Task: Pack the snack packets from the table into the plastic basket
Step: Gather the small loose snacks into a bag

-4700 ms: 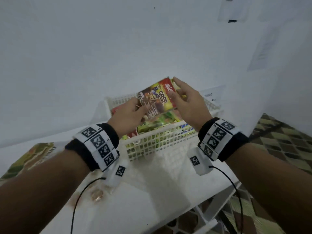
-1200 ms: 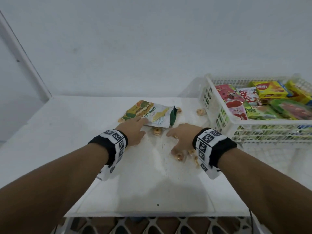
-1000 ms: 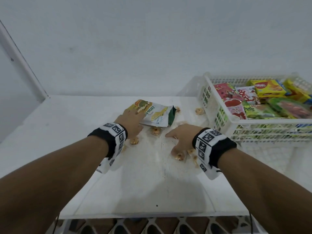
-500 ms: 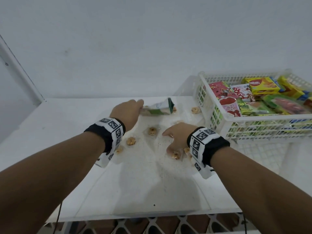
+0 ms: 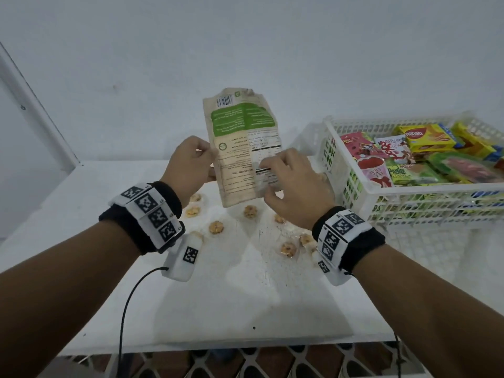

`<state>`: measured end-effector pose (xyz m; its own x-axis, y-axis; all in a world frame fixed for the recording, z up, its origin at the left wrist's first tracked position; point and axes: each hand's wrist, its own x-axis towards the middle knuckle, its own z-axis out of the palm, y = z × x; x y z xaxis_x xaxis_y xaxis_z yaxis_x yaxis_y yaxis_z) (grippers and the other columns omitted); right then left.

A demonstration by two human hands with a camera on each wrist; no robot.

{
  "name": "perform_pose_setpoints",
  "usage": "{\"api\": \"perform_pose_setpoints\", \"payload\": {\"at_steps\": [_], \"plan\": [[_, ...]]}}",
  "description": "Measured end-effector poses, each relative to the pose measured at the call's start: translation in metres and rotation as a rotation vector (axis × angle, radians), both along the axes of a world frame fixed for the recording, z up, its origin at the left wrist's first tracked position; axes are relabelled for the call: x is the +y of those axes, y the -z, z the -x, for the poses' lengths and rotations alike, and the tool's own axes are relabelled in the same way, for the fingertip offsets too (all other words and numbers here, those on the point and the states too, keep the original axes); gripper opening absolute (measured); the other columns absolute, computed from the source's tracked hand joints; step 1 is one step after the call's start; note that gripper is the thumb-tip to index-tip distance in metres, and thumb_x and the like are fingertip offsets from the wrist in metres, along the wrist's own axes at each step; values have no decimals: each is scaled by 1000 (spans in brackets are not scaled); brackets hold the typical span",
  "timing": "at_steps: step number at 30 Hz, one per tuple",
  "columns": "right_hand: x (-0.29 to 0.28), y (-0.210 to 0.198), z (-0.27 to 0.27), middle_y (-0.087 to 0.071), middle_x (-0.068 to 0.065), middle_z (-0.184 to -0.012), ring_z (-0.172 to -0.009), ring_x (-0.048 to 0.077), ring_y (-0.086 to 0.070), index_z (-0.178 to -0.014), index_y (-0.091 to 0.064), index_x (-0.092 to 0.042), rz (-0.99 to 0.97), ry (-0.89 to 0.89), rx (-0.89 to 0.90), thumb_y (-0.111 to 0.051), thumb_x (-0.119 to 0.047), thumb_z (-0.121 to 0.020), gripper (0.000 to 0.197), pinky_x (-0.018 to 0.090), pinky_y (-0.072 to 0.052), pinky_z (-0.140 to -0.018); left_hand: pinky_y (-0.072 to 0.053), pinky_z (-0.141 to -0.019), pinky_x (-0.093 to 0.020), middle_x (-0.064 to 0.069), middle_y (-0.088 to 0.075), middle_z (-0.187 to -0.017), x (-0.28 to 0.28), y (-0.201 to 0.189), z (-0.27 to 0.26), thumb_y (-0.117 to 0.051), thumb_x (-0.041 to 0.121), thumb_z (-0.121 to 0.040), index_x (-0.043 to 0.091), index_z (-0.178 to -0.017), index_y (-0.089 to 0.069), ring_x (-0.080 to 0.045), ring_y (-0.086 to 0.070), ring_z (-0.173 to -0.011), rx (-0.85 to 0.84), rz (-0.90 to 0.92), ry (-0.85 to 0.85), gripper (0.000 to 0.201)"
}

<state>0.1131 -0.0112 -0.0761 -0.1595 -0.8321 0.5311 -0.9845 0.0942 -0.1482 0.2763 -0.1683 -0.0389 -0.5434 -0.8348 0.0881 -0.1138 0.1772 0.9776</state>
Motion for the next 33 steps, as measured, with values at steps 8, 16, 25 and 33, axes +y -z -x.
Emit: {"api": "perform_pose_setpoints", "payload": {"at_steps": [8, 16, 25, 33], "plan": [[5, 12, 3, -64, 10, -114, -101, 30, -58, -118, -68, -13, 152, -178, 305, -67, -22, -94, 26, 42, -46, -90, -62, -80, -39, -17, -74, -113, 18, 1, -18, -52, 12, -106, 8, -97, -50, -31, -76, -94, 116, -350, 147, 9], [1, 13, 3, -65, -1, -96, -79, 24, -54, -108, -72, -17, 161, -123, 350, -77, 4, -79, 36, 32, -37, -73, -53, -92, -35, 9, -58, -116, 21, 13, -37, -67, 44, -94, 29, -122, -56, -6, -58, -105, -297, 471, 118, 33], [4, -1, -18, -65, 3, -87, -71, 28, -58, -102, -65, -12, 132, -135, 210, -72, -14, -91, 13, 36, -43, -68, -35, -63, -20, 13, -62, -78, 35, -3, -29, -56, 46, -99, 29, -83, -69, 0, -55, -77, -463, 783, 322, 26], [19, 7, -16, -59, 11, -128, -108, 26, -57, -114, -69, -13, 107, -116, 192, -69, -27, -95, 23, 28, -38, -90, -42, -69, -26, 8, -58, -85, 18, 6, -34, -50, 34, -104, 22, -93, -64, -6, -53, -79, -363, 884, 247, 22]]}}
